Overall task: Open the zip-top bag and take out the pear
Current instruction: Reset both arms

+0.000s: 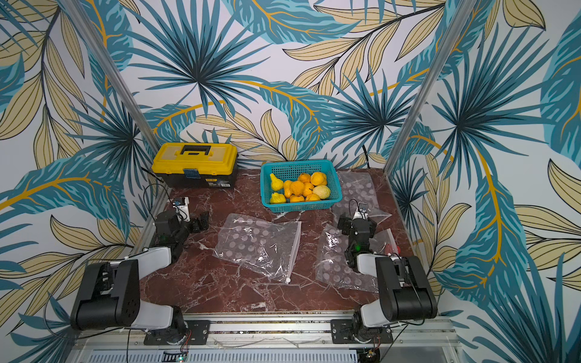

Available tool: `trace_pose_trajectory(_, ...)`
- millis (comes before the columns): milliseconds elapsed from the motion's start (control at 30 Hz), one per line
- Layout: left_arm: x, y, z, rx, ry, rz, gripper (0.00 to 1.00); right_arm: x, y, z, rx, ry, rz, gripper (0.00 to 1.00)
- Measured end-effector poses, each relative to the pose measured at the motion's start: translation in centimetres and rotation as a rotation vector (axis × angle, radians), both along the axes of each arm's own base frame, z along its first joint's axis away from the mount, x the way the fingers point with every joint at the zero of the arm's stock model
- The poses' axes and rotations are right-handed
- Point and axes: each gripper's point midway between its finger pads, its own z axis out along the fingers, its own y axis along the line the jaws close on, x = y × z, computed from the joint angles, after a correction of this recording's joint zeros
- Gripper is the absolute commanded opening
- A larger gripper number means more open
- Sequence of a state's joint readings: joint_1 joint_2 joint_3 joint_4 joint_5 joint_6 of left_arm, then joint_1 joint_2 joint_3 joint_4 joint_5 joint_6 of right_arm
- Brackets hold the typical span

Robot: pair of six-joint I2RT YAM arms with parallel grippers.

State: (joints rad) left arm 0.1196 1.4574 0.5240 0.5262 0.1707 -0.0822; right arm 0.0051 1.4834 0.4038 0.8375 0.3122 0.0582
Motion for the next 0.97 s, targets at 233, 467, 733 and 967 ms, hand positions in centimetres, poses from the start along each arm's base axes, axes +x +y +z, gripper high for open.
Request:
trace_pose_trajectory(233, 0.1, -1.0, -0.7, 0.017, -0.01, -0.049, 1.0, 0.0, 0.0, 0.1, -0.003, -0.002, 0.002, 1.0)
trace_pose_trajectory(467, -1.5, -2.0, -2.7, 0.048, -0.058, -0.084, 1.0, 0.0, 0.0, 0.1, -0.006, -0.001, 0.002, 0.99)
trace_pose_trajectory(733, -0.9, -1.8, -1.5, 0.081, -0.122, -0.042, 1.0, 0.0, 0.0, 0.1, -0.006, -0.001, 0.003, 0.99)
trace_pose_trajectory(967, -0.8, -1.5, -1.1, 0.088, -0.141, -0.025, 1.0, 0.0, 0.0, 0.1, -0.006, -0.001, 0.003, 0.99)
